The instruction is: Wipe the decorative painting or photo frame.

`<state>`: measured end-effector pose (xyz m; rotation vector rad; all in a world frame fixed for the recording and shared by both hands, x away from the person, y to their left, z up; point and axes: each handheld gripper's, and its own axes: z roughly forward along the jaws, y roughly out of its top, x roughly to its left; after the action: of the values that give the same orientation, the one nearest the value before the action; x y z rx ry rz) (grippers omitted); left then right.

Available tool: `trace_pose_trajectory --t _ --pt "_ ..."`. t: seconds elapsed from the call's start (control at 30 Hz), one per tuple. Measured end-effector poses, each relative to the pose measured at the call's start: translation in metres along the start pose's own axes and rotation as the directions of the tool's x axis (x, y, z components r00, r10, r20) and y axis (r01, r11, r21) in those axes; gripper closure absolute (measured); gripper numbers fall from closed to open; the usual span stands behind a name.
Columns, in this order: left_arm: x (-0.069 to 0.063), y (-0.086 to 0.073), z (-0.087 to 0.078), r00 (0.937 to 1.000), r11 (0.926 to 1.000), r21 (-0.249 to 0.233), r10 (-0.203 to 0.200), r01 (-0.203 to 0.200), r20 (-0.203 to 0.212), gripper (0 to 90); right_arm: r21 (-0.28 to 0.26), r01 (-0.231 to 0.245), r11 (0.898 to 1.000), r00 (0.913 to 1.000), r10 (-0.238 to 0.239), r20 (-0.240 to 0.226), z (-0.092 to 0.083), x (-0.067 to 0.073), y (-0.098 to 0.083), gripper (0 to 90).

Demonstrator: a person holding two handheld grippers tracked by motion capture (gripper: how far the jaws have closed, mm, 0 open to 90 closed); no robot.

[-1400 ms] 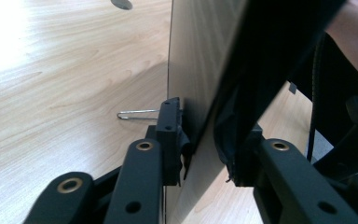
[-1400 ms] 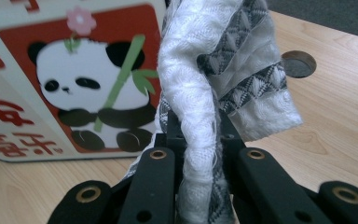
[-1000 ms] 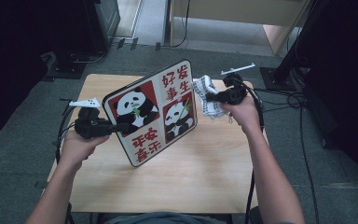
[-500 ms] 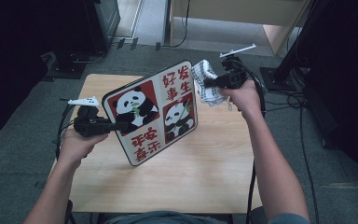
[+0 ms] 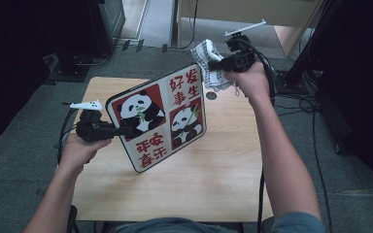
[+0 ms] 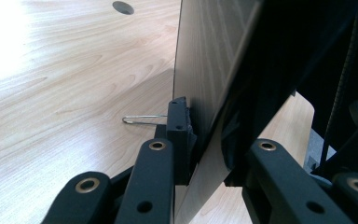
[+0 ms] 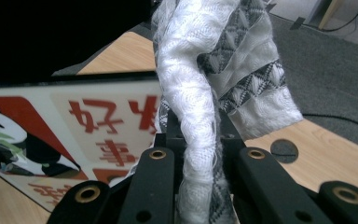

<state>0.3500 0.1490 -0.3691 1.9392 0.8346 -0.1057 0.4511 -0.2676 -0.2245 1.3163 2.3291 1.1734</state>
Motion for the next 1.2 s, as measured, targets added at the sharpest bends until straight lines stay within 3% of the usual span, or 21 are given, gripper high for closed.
trace_pose_trajectory --t 0.13,0.23,0.4,0.7,0.9,1.2 --pt "0.001 0.0 -0.001 0.9997 0.9997 0.007 -0.023 0.023 0.005 77.8 -0.022 0.018 1.0 0.9998 -0.018 -0.012 0.011 0.012 0.011 82.2" --pt "0.002 0.0 -0.002 0.9999 0.9999 0.008 -0.014 0.014 0.005 77.9 -0.031 0.021 0.999 0.9993 -0.022 -0.029 0.019 0.019 0.016 82.2" --pt "0.003 -0.001 -0.003 0.9999 0.9999 0.009 -0.009 0.009 0.012 78.2 0.019 0.105 0.994 0.994 -0.105 0.029 0.034 0.032 0.014 82.3" --pt "0.005 -0.001 -0.003 0.9998 1.0 -0.001 -0.003 0.003 0.021 78.1 0.031 0.099 0.995 0.995 -0.099 0.0 0.034 0.027 0.008 82.3" --pt "0.004 -0.004 -0.002 0.9998 0.9995 -0.032 0.008 -0.007 0.019 78.4 0.029 0.066 0.997 0.9977 -0.066 -0.016 0.037 0.019 0.001 82.4" --pt "0.004 -0.004 -0.002 0.9996 0.9996 -0.026 0.01 -0.009 0.028 78.3 0.038 0.085 0.996 0.9962 -0.084 -0.026 0.04 0.021 -0.007 82.3"
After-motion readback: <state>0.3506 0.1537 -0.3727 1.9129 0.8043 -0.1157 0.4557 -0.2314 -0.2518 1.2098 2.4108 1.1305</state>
